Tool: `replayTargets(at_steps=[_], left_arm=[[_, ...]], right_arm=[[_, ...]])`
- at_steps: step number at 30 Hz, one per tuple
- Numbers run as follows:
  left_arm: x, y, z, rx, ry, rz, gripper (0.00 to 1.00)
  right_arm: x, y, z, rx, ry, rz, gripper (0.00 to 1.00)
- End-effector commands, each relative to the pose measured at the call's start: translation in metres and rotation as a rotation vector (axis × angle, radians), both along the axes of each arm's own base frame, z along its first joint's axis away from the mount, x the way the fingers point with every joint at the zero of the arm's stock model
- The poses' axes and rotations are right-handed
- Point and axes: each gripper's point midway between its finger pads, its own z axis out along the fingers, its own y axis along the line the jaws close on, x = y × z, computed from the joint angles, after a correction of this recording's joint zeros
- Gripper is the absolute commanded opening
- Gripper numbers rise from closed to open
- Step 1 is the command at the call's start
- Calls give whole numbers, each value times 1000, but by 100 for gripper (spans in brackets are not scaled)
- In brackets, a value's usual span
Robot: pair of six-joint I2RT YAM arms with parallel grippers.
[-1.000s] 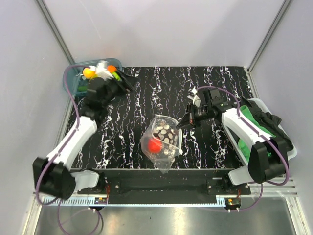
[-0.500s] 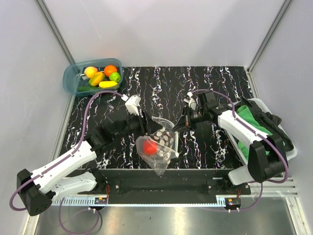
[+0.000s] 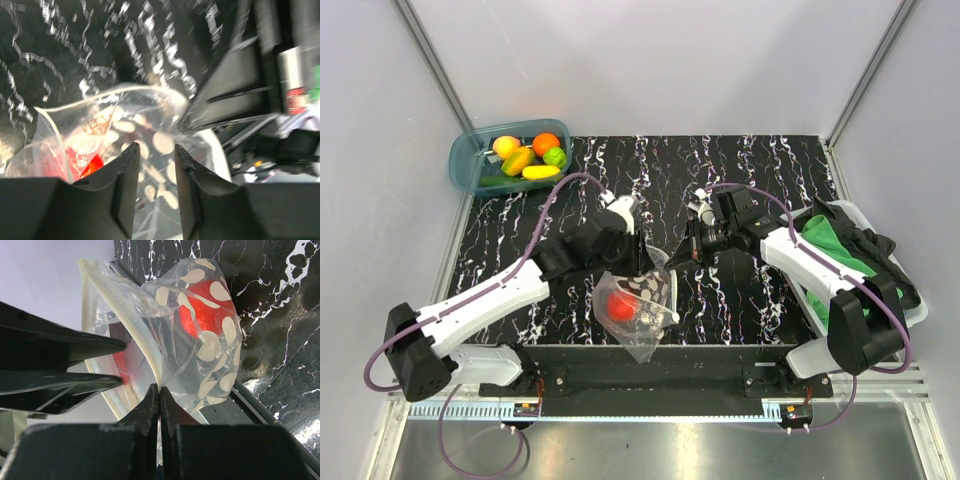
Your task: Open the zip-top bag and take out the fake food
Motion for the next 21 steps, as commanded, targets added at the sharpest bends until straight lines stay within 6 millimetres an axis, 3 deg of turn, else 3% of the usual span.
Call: replayTargets(at_steps=[1, 8, 13, 18, 21], left_arm=[[-1, -2, -2, 93, -16, -20, 33], [-2, 0, -38, 244, 29, -62, 32], [-10, 16, -72, 384, 91, -91, 32], [-12, 30, -92, 458, 90, -78, 39], [-10, 37, -104, 509, 86, -66, 50]], right_arm=[[4, 4, 19, 33, -74, -12, 0], [2, 8, 30, 41, -105, -7, 0], [4, 9, 30, 36, -118, -12, 0], [3, 10, 24, 32, -105, -8, 0], [2, 10, 21, 30, -99, -4, 0]])
